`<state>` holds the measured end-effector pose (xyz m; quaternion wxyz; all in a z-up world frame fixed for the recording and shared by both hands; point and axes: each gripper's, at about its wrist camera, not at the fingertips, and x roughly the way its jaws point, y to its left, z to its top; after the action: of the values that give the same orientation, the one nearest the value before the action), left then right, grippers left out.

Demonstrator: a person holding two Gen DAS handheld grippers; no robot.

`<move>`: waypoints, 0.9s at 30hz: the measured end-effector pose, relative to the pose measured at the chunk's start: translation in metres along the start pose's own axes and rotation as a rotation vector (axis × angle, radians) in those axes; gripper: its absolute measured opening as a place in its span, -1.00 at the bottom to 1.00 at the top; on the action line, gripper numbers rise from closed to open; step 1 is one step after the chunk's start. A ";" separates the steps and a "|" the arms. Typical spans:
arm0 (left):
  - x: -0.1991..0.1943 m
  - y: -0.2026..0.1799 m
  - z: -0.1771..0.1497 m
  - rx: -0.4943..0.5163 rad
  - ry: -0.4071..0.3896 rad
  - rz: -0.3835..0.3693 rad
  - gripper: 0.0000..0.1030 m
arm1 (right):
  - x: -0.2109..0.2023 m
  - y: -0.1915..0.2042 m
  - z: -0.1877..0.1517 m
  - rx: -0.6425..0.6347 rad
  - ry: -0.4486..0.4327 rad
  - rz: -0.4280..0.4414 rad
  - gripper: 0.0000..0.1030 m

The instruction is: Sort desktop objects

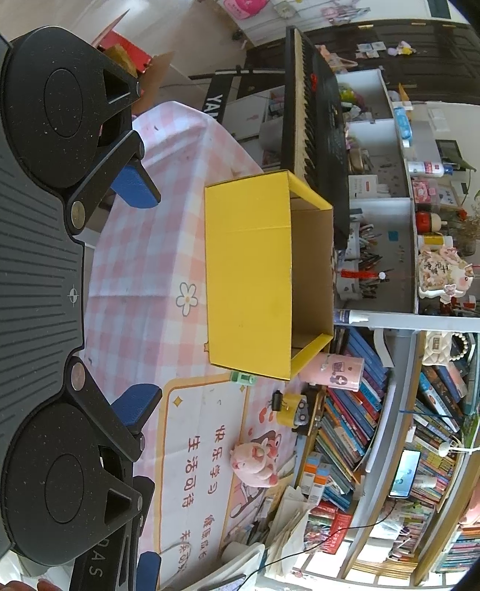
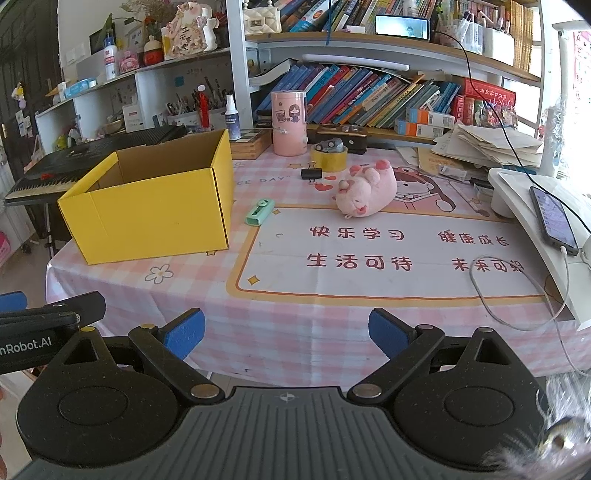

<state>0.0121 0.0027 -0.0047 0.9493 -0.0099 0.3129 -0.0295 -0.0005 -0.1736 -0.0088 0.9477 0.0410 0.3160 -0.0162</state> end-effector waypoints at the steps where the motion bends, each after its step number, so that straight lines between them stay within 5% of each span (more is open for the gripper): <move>1: 0.000 0.000 0.000 0.001 0.001 0.001 0.99 | 0.000 0.000 0.000 0.000 0.001 0.000 0.86; 27: 0.000 -0.002 0.002 0.021 0.001 0.022 0.99 | 0.002 0.002 0.001 -0.006 0.001 0.010 0.86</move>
<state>0.0133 0.0011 -0.0030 0.9494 0.0035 0.3134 -0.0223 0.0022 -0.1714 -0.0092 0.9478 0.0400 0.3163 -0.0104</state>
